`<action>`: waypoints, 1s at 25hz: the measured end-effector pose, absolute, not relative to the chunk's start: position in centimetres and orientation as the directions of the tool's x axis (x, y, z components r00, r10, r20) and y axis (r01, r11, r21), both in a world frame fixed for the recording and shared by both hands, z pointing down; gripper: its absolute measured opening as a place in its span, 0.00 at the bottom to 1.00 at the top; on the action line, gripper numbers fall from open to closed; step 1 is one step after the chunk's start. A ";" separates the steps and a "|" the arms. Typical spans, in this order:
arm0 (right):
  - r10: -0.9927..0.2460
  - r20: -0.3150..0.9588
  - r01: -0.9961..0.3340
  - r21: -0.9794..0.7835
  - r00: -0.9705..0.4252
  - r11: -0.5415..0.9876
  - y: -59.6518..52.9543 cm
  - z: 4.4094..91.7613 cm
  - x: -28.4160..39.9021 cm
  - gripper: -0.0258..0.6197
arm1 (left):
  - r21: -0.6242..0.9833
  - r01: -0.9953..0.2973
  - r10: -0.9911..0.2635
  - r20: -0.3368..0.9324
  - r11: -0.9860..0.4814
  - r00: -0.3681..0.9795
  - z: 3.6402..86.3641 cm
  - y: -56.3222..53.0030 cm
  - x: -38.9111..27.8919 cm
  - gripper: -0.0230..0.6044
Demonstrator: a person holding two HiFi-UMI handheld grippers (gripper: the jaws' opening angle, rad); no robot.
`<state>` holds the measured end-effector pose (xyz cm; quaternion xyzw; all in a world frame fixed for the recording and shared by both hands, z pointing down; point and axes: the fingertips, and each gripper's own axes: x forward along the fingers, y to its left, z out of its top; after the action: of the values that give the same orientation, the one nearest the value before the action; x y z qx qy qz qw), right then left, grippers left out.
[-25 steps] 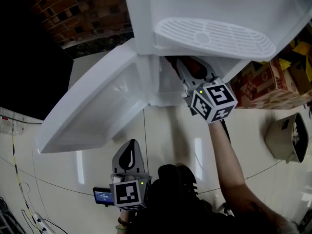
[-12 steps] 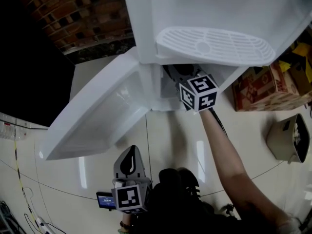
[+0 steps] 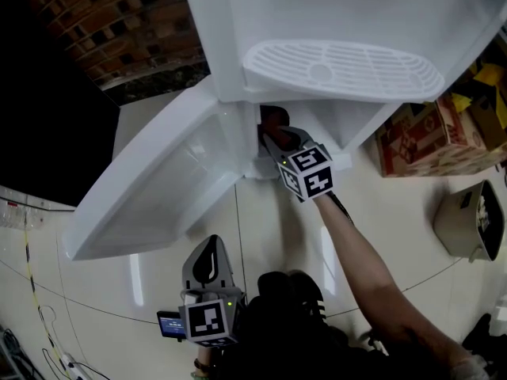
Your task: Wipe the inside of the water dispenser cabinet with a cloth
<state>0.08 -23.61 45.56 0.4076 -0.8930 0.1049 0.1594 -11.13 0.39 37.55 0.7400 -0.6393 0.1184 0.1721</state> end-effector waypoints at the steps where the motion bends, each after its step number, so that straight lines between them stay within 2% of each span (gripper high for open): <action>1: -0.707 0.356 -0.764 -0.034 -0.612 0.644 -23.9 44.7 0.3 0.15 | 0.103 -0.987 -0.905 0.396 -0.122 0.153 37.6 0.4 -11.2 0.04; 9: -0.846 -0.010 -0.841 0.106 -0.534 0.530 -26.4 29.4 2.7 0.16 | 0.102 -0.987 -0.901 0.404 -0.126 0.157 37.8 0.5 -11.2 0.04; 13: -0.850 -0.097 -0.855 0.079 -0.518 0.512 -27.9 25.4 3.3 0.16 | 0.103 -0.987 -0.899 0.409 -0.124 0.156 38.1 0.5 -11.3 0.04; 19: -0.876 -0.007 -0.875 0.055 -0.483 0.482 -31.1 28.5 4.7 0.16 | 0.104 -0.987 -0.896 0.416 -0.124 0.156 38.2 0.8 -11.3 0.04; 25: -0.833 0.279 -0.858 0.054 -0.479 0.511 -29.9 40.5 5.3 0.16 | 0.098 -0.988 -0.897 0.415 -0.122 0.152 38.1 0.8 -11.5 0.04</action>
<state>5.30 -29.89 40.49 0.4923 -0.8585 0.0465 0.1356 -11.52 0.83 38.13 0.7381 -0.6383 0.1279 0.1770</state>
